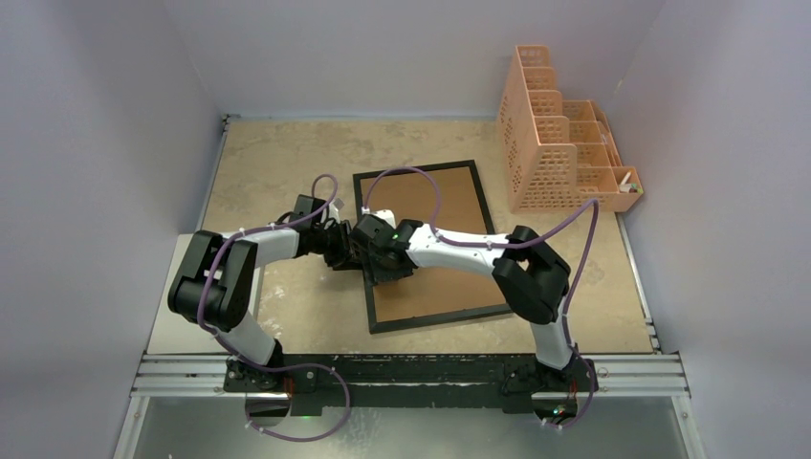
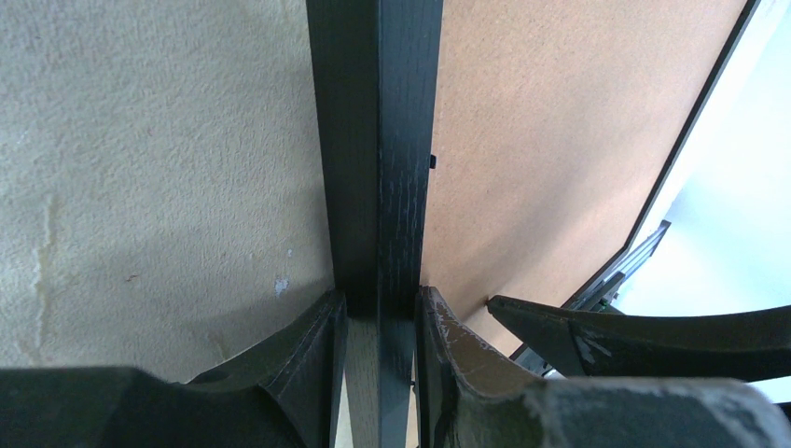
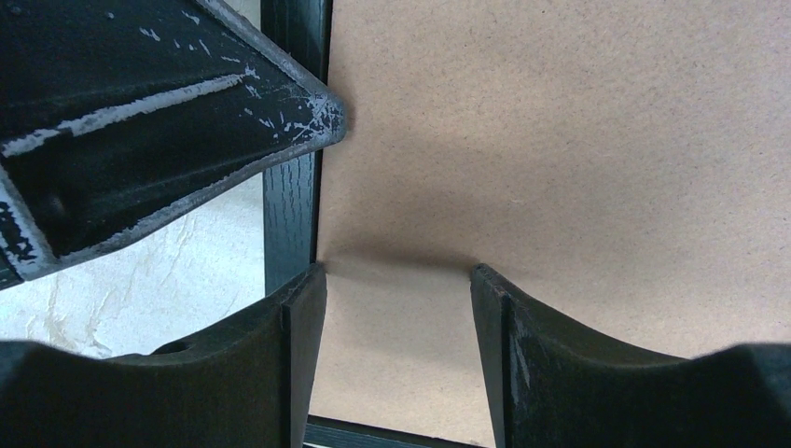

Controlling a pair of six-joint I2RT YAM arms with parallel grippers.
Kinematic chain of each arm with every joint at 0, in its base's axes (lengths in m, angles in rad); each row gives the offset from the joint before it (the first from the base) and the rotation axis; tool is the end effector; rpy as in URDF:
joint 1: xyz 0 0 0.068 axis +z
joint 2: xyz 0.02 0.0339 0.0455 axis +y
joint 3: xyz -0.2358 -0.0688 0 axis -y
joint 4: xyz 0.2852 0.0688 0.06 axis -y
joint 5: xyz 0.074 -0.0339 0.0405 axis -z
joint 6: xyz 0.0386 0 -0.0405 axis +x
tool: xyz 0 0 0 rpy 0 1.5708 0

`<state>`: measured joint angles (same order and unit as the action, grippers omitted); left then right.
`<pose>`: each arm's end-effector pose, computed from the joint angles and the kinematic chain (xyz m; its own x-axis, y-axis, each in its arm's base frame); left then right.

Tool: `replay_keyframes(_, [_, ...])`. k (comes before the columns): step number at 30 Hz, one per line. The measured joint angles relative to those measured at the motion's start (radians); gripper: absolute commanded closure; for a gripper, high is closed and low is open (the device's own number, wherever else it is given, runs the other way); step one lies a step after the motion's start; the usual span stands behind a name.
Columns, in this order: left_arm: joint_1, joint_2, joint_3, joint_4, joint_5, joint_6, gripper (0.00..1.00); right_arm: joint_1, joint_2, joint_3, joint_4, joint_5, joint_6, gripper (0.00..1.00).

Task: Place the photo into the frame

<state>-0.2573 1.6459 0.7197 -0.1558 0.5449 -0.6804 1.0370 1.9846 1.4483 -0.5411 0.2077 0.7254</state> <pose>0.2921 -0.0975 0.0622 -0.9487 -0.3067 -0.0771 -0.1850 0.7361 -0.6511 0.2325 0.3778 0.1368 -0.8612 -0.1812 -0.4749 -0.2958 0.9385 0.1783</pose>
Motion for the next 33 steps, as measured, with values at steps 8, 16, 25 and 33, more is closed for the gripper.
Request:
replay_keyframes(8, [0.000, 0.000, 0.000, 0.000, 0.000, 0.000, 1.00, 0.010, 0.013, 0.017, -0.021, 0.020, 0.004, 0.42])
replay_keyframes(16, [0.000, 0.000, 0.000, 0.000, 0.000, 0.000, 1.00, 0.012, 0.035, 0.042, -0.045, 0.031, 0.019, 0.44])
replay_keyframes(25, [0.000, -0.002, -0.002, 0.002, 0.000, 0.000, 1.00, 0.015, 0.058, 0.050, -0.062, 0.035, 0.027, 0.49])
replay_keyframes(33, [0.000, -0.003, -0.003, 0.002, -0.001, 0.000, 1.00, 0.031, 0.070, 0.050, -0.061, 0.062, 0.027, 0.49])
